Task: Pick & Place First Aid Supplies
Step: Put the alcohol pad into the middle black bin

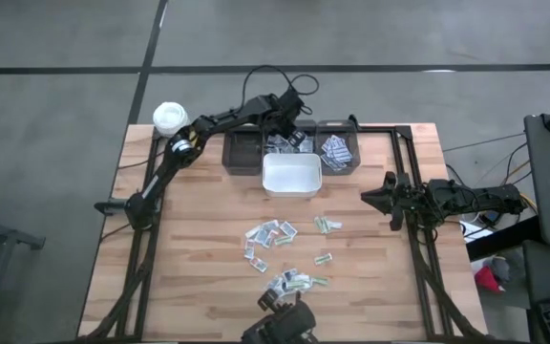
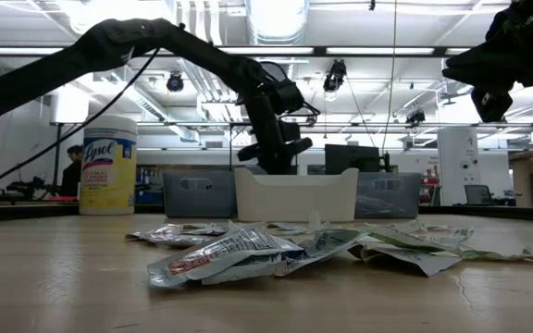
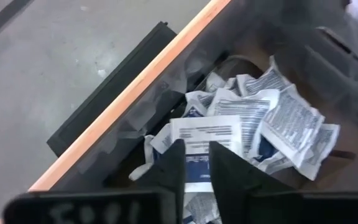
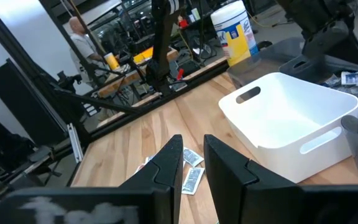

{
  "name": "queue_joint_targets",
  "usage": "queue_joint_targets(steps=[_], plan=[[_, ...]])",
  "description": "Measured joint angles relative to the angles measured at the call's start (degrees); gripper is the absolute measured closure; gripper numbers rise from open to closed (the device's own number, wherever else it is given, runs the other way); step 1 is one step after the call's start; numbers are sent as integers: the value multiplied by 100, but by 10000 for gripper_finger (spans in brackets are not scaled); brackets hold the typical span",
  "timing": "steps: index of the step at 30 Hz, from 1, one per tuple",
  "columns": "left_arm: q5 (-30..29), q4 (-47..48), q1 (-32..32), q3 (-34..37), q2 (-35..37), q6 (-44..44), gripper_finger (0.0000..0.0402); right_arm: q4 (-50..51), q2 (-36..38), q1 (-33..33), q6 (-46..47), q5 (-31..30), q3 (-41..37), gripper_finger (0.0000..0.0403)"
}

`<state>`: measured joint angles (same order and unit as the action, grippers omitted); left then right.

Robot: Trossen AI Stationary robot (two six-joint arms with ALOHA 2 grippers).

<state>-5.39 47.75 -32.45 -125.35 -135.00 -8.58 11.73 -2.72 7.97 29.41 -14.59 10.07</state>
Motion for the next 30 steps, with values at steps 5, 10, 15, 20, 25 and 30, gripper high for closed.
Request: queue_joint_targets(steps=[5,10,15,20,25,30], plan=[[387,570,4,-456,3,101,300,-1,0,0,0,2,0,339],[1171,1761,126,-827,263,750,295,-1,0,1,0,0,-1,339],[1339,2612,594,-181,1095,1403,294,-1,-4,0,0,0,0,339],[1343,2892,1332,504,1942,1947,294,5,-2,2,-1,2,-2,339],[1353,2599,2214,1421,2743,2356,294,4,-2,1,0,2,0,339],[1483,1611,2964,2428,3245,2314,294,2,-2,1,0,2,0,339]])
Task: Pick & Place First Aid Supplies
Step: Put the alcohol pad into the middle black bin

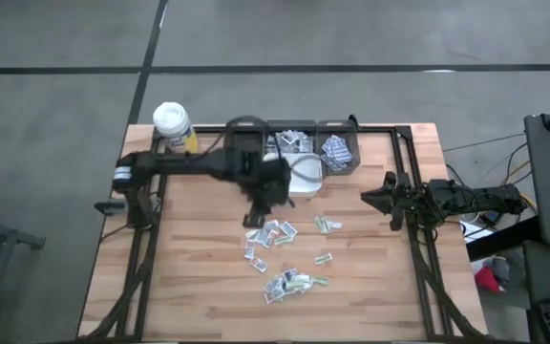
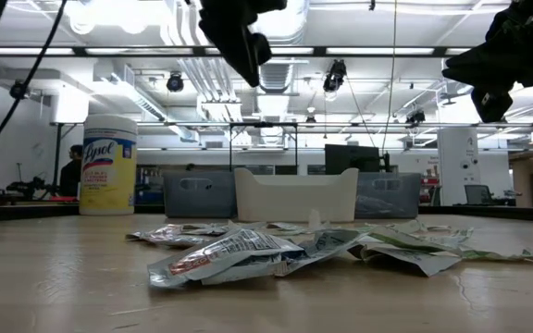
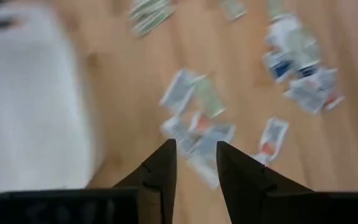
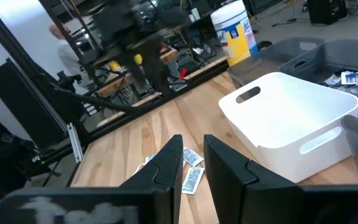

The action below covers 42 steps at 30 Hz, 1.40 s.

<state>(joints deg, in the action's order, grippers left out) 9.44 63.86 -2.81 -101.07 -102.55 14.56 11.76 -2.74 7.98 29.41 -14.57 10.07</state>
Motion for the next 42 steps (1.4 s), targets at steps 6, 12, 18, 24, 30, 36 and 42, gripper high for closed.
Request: queue_joint_targets(steps=[6,12,18,24,30,36,42], plan=[[373,-1427,691,890,-19,265,294,-1,2,-1,0,0,0,339],[419,-2361,962,1496,-302,674,294,1,0,-1,0,-2,0,339],[614,-3132,1028,1679,-581,817,294,1,0,0,0,-2,-1,339],[648,-3638,1203,1684,-890,1382,297,0,-2,-1,0,-2,0,339],[953,-3646,1394,1477,-1258,1994,310,-1,0,1,0,0,0,339],[879,-3713,1489,1259,-1481,2733,319,0,0,1,0,0,-1,339],[515,-3682,1486,988,-1886,2982,317,-1,0,0,0,-1,-1,339]])
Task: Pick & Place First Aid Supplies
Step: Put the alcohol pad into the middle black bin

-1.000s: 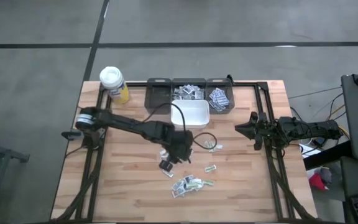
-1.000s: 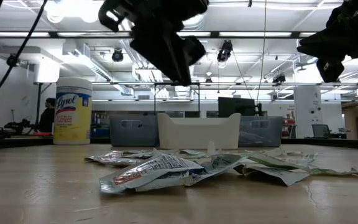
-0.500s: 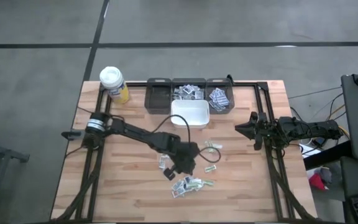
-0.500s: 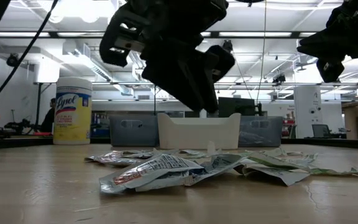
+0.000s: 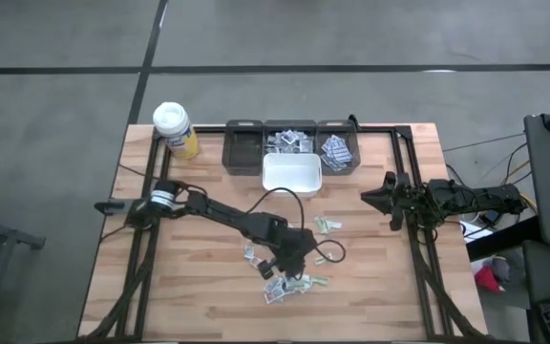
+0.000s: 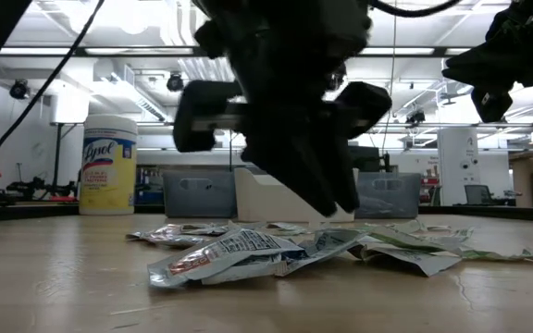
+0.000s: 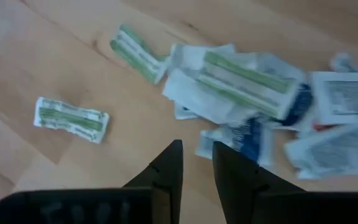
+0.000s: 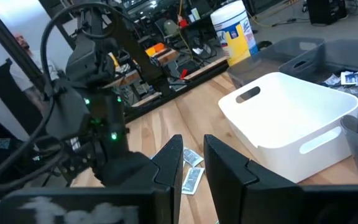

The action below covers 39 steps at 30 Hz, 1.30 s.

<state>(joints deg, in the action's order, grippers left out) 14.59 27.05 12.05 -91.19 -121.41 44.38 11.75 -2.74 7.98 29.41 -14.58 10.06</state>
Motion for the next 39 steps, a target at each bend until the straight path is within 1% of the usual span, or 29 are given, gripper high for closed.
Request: queue_joint_targets(steps=[6,16,21,27,33,39], plan=[[40,29,9,-211,-159,26,317,0,-2,0,0,0,-1,339],[106,158,13,-197,-205,72,317,0,0,-1,0,0,1,339],[252,122,11,-141,-212,74,317,0,0,1,0,1,1,339],[519,-25,11,-148,-446,71,320,-2,0,-1,0,-1,1,339],[636,33,-67,-156,-526,11,339,-2,0,-1,0,-1,1,339],[590,89,-150,-154,-508,98,381,0,0,1,0,-1,1,339]])
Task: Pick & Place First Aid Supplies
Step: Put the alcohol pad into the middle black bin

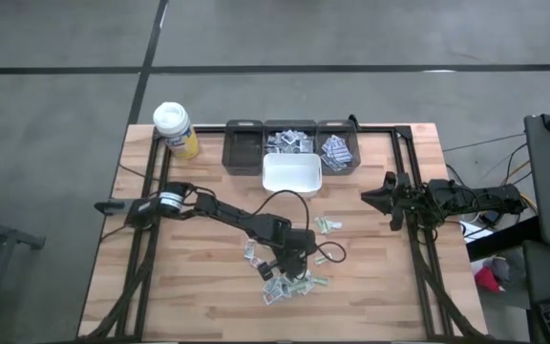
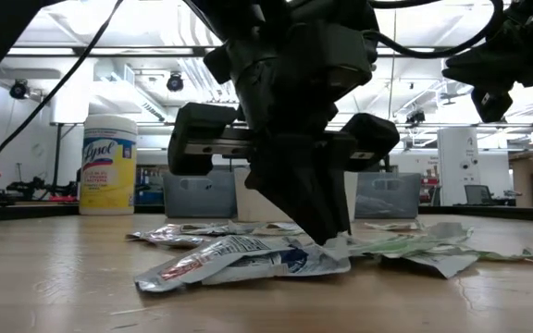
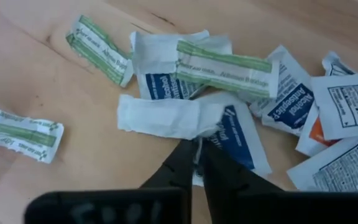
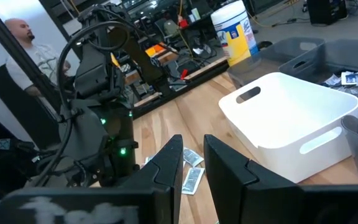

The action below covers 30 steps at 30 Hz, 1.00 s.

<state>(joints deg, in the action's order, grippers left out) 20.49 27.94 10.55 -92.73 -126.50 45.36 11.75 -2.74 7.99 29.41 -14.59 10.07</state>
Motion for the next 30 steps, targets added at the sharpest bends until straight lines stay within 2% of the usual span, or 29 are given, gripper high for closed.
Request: queue_joint_targets(steps=[3,11,19,30], plan=[[-11,12,-19,2,0,21,397,0,0,0,0,0,-2,339],[-247,121,-90,-2,41,128,399,-1,2,0,0,0,0,339],[-1819,940,-112,-462,87,648,401,-1,2,-1,0,0,0,339],[-3483,1618,-123,-912,92,1178,401,-1,2,0,0,0,0,339]])
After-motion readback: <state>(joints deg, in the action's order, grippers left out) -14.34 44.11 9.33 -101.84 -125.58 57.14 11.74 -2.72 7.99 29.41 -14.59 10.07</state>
